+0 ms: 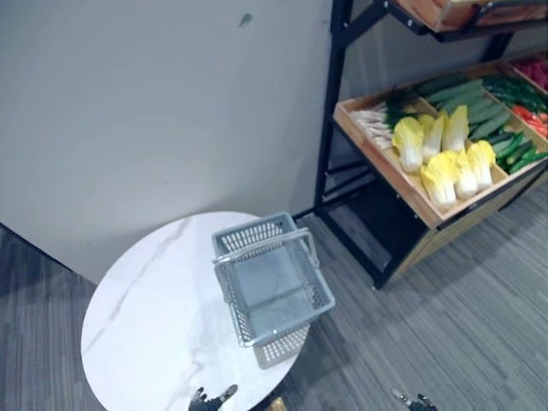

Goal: Pick vegetable in the basket

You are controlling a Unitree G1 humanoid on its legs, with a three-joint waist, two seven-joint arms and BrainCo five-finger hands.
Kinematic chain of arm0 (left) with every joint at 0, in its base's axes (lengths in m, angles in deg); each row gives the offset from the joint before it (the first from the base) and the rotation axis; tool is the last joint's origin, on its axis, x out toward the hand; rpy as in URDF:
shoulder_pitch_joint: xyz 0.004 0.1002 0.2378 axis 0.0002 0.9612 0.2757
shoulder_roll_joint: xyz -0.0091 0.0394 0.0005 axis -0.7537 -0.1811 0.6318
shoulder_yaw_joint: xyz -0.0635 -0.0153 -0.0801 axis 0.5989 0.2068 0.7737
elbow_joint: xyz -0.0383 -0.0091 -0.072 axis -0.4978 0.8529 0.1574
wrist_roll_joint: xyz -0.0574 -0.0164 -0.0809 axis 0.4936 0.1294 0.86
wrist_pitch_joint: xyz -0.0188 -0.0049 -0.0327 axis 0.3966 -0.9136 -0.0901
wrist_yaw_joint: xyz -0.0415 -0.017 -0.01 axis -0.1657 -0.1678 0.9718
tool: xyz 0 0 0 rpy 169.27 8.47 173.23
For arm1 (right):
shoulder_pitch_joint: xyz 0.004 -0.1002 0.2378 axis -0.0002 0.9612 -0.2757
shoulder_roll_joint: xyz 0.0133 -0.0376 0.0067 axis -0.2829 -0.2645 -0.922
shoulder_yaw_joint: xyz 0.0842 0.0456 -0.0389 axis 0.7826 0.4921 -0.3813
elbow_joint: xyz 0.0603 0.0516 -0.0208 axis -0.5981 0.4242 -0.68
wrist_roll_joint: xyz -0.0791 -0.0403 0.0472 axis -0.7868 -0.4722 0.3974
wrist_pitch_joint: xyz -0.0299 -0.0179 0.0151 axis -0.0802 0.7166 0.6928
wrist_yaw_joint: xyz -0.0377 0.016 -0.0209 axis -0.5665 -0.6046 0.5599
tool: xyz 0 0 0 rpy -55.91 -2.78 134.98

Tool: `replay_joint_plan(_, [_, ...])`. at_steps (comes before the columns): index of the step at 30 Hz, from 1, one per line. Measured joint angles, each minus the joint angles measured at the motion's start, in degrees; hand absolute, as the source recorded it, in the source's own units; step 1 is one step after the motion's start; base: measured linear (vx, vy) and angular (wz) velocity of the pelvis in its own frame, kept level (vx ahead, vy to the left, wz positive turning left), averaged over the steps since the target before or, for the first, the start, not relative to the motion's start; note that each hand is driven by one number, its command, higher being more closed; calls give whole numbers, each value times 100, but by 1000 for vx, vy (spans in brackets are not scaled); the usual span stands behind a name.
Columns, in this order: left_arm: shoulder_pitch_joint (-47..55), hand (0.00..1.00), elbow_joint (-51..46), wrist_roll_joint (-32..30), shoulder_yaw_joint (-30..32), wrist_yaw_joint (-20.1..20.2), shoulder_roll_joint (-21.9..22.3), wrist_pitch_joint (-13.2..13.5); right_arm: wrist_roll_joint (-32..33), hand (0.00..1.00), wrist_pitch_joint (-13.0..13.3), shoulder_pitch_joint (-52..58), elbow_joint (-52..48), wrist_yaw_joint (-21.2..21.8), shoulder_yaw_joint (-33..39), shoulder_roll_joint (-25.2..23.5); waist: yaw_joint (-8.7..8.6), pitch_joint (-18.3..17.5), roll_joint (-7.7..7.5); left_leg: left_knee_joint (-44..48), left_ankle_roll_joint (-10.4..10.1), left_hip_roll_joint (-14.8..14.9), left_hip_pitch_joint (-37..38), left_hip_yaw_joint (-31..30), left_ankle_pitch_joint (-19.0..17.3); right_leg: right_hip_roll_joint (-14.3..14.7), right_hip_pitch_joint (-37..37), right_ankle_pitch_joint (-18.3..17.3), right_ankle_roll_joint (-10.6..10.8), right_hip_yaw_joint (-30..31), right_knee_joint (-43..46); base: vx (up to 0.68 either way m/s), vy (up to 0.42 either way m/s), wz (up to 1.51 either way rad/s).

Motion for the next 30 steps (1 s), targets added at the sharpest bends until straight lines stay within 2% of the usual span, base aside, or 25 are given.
replay_joint_plan(5, [-2, 0, 96, -122, 2, 18, -39, -25, -22, 0, -5, 55, 65, 6, -71, 28, -29, -7, -17, -463, 3, -30, 204, 29, 289, 47, -31, 0, 0, 49, -2, -53, -26, -5])
replay_joint_plan(7, [-2, 0, 96, -121, 5, 24, -53, -68, -222, 0, -9, 19, 26, 11, -270, 57, -26, -2, -39, -616, 25, -67, 242, 10, 403, 42, -35, -1, 0, 36, -40, -95, -8, 2])
replay_joint_plan(10, [7, 0, 90, -127, -19, 19, -93, -79, -469, 0, -99, 34, -916, 13, -1141, 284, -24, 7, -61, -651, 59, -102, 202, 22, 459, 17, -101, 8, 29, 88, -77, -114, -3, -4])
replay_joint_plan(12, [13, 0, 71, -226, -91, 36, -125, -77, -792, 0, -91, -35, -2321, 42, -1831, 776, -20, -21, -66, -653, 112, -121, 34, 11, 526, 4, -262, 11, 29, 132, -77, -104, 14, 1])
replay_joint_plan(14, [46, 0, 45, -227, -150, 51, -164, -83, -1011, 0, 31, -177, -3171, 143, -2086, 1210, -16, -52, -86, -653, 131, -126, -53, 0, 559, 6, -334, 30, 57, 143, -77, -54, 8, 3])
replay_joint_plan(16, [155, 0, 19, -225, -255, 119, -244, -112, -1198, 0, 103, -474, -3741, 245, -2293, 1611, 7, -78, -117, -653, 134, -125, -50, -14, 563, 11, -324, 55, 96, 141, -78, -15, 3, 2])
replay_joint_plan(21, [292, 0, -35, -223, -245, 145, -289, -121, -1703, 0, 139, -1368, -4534, 276, -2931, 2241, 41, -120, -176, -649, 119, -140, -214, -116, 610, 14, -396, 118, 69, 72, -93, 29, 3, 8])
replay_joint_plan(26, [287, 0, -113, -218, -223, 144, -267, -130, -2025, 0, 211, -2580, -4684, 270, -3659, 2382, 242, -115, -188, -615, 110, -146, -335, -254, 654, 27, -398, 150, 29, -38, -145, 43, -7, 14])
replay_joint_plan(29, [287, 0, -202, -217, -83, 134, -249, -131, -2025, 0, 246, -3663, -4276, 277, -4382, 2374, 357, -42, -263, -614, 105, -145, -469, -426, 730, 41, -392, 180, 1, -190, -194, -7, -11, 28])
replay_joint_plan(30, [280, 0, -280, -213, -24, 125, -249, -127, -2024, 0, 263, -4117, -4042, 283, -4610, 2343, 444, 69, -312, -612, 113, -133, -480, -475, 759, 47, -369, 181, 0, -228, -190, -40, -14, 25])
